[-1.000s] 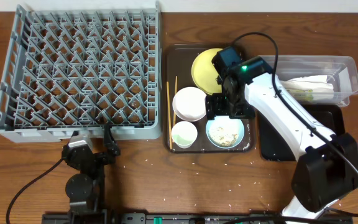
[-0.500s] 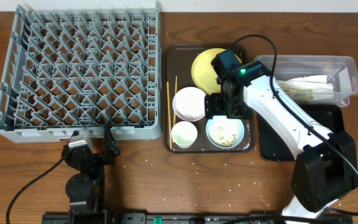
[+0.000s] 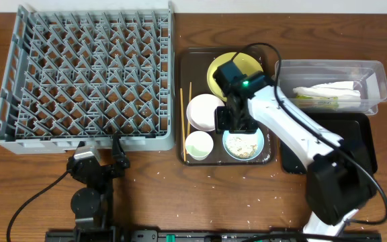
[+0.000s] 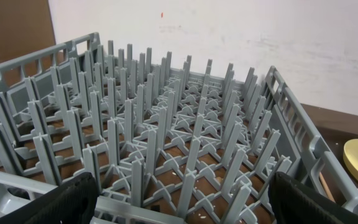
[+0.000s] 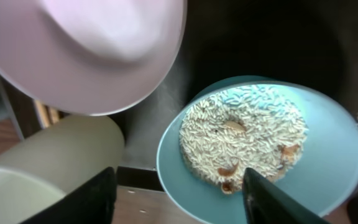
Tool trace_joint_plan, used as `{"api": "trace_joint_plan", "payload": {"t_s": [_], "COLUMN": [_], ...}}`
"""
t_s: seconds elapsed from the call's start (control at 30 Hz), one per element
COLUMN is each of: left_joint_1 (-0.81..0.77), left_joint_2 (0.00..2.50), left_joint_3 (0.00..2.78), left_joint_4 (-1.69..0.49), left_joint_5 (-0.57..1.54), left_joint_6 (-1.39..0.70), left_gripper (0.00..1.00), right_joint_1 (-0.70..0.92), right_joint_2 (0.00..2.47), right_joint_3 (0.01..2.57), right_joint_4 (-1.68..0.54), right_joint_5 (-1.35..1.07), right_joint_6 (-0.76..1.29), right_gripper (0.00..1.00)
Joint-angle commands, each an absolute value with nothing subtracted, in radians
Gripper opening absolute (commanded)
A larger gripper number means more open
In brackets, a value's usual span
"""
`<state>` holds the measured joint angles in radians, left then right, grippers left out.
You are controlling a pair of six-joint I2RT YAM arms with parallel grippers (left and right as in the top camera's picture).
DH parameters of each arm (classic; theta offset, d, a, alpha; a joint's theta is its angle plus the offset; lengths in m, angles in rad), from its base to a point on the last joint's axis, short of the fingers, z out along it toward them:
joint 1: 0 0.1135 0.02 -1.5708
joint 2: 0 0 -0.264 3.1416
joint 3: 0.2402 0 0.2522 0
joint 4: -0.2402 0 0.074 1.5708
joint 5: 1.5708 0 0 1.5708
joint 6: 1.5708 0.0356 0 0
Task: Sort waste into correct bins and load items into the dishwasher
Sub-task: 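Grasp the light-blue rice bowl rim with the right gripper and lift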
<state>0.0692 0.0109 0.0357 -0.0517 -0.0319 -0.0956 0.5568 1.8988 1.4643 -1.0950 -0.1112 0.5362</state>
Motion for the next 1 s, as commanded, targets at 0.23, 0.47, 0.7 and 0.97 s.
{"api": "trace_joint_plan", "payload": {"t_s": [0.23,0.47,0.7,0.97], "left_joint_1": [0.073,0.073,0.073,0.073], "left_joint_2": [0.006,0.006,0.006,0.006], "left_joint_3": [0.004,0.004,0.004,0.004], "left_joint_4": [-0.069,-0.069,-0.069,-0.069], "left_joint_5": [-0.036,-0.036,-0.036,-0.036], "left_joint_6": [-0.079,-0.079,-0.079,-0.079], "left_gripper": [0.88,0.88,0.88,0.88], "right_joint_1": [0.592,0.592,0.596,0.614], "right_joint_2": [2.03,2.035,2.035,2.035], "right_joint_3": [1.456,1.456,1.456,1.456], "right_joint_4": [-1.094,-1.096,-1.125,-1.141], "right_joint_5": [-0.102,-0.097,-0.049,0.02], "right_joint_6": [0.57,0.572,0.579,0.578], "right_gripper": [0.34,0.21,0.16,0.24]}}
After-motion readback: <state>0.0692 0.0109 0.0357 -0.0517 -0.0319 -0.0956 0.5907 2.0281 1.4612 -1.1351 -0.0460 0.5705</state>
